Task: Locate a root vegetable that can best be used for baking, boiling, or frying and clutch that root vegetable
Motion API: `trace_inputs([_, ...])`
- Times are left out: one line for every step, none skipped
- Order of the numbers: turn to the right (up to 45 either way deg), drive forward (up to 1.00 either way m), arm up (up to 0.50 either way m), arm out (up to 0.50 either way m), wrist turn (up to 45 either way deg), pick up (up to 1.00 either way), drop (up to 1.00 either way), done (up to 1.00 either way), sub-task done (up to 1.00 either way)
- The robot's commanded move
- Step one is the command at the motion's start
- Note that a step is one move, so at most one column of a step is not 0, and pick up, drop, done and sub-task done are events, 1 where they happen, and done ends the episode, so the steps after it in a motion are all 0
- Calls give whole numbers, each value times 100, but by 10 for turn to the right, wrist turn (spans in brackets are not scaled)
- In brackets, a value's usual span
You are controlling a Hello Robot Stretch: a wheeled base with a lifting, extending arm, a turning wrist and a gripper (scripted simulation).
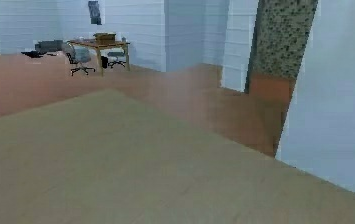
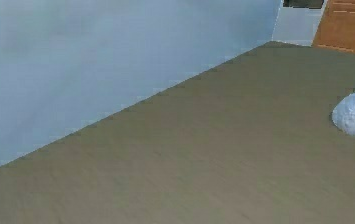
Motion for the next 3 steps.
trace_inputs([-60, 0, 0, 0, 0, 0, 0, 0, 0])
trace_inputs([0, 40, 0, 0, 0, 0, 0, 0, 0])
trace_inputs([-390, 0, 0, 0, 0, 0, 0, 0, 0])
